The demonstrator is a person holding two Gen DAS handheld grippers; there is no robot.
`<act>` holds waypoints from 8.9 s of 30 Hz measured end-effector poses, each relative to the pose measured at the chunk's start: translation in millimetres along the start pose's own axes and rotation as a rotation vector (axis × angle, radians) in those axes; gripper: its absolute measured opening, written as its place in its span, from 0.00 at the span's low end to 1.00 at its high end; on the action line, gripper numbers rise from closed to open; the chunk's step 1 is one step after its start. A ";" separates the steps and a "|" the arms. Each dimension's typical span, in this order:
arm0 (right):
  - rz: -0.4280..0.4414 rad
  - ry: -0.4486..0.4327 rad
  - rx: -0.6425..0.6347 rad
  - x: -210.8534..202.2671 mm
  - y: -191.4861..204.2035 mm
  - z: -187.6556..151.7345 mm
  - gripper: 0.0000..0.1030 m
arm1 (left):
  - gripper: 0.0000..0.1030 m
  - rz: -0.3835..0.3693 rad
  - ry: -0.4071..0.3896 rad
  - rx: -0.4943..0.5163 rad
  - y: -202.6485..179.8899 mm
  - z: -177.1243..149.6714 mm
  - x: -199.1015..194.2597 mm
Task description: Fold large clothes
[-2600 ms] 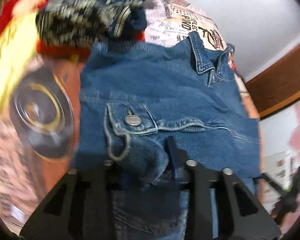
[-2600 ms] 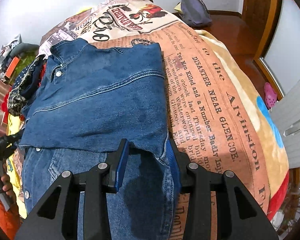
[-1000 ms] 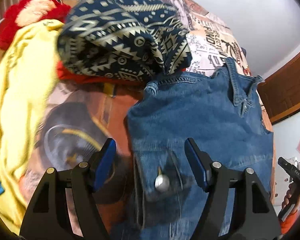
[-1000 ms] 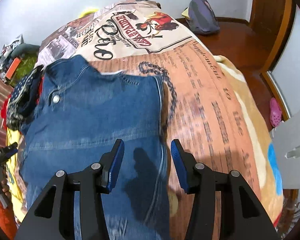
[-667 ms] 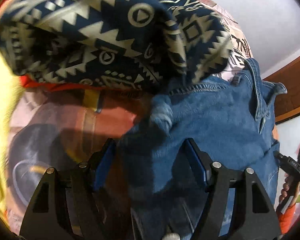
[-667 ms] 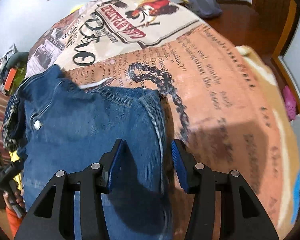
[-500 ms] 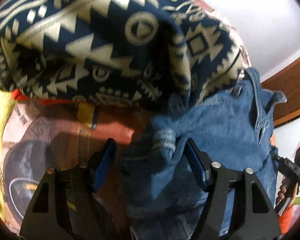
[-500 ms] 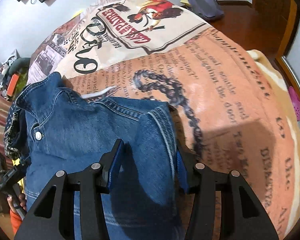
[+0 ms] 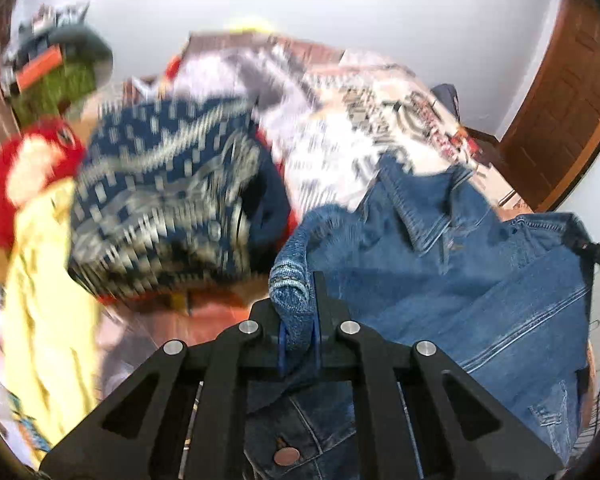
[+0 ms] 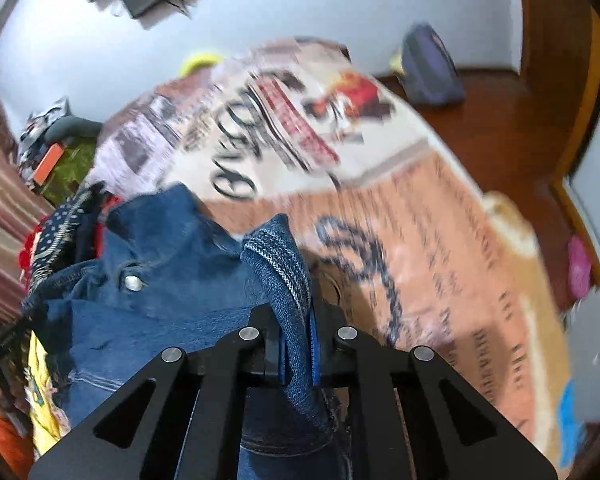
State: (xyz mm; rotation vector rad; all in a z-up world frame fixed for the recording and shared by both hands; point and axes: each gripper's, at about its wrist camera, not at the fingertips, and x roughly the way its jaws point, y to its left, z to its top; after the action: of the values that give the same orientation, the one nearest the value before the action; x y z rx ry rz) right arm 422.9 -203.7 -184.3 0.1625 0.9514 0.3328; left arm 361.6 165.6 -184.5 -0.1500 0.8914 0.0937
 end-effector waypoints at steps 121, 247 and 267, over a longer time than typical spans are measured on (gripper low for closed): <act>-0.034 0.215 0.071 1.8 -25.0 -89.8 0.08 | 0.19 -0.144 0.275 -0.153 27.3 -102.6 26.5; -0.048 0.060 -0.272 87.3 111.6 27.3 0.35 | 0.80 0.085 -0.001 0.178 -66.3 87.5 88.3; -0.126 0.162 -0.399 77.2 105.0 -45.6 0.71 | 0.86 0.081 0.122 0.075 -44.1 -28.2 83.2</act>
State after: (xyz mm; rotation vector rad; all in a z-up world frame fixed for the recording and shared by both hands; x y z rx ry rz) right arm 405.1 -78.8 -240.5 -0.2921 1.0308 0.4169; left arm 398.3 118.9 -262.8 -0.0496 1.0213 0.1274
